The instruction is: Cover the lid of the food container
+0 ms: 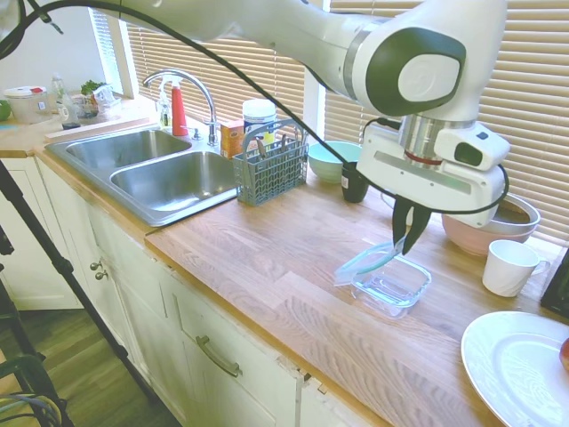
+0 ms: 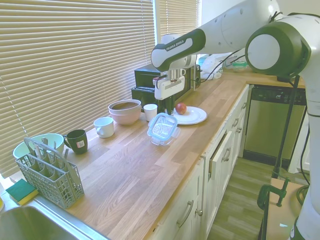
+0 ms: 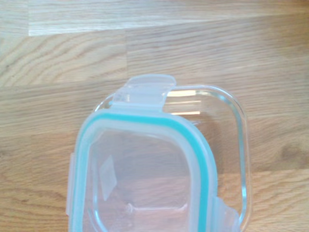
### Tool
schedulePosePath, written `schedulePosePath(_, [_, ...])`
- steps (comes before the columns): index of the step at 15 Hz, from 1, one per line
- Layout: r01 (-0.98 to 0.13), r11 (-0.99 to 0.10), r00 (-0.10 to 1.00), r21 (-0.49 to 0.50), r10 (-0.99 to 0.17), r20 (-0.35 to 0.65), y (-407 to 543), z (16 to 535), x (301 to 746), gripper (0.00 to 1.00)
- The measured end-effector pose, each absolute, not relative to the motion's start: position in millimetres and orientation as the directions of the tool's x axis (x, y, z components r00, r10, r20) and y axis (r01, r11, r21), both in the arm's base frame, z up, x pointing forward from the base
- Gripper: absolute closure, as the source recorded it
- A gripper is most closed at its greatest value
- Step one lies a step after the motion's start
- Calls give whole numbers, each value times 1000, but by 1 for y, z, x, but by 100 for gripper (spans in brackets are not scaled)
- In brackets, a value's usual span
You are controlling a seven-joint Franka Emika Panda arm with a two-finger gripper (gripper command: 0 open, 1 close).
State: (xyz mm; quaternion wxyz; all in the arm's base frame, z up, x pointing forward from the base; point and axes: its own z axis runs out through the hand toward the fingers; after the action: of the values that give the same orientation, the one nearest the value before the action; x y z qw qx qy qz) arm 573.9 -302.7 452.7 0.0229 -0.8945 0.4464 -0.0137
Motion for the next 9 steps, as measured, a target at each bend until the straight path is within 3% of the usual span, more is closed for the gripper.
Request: schedulePosePath(9, [-813,-574,581,-99,-811,-66,-352,424,584,100])
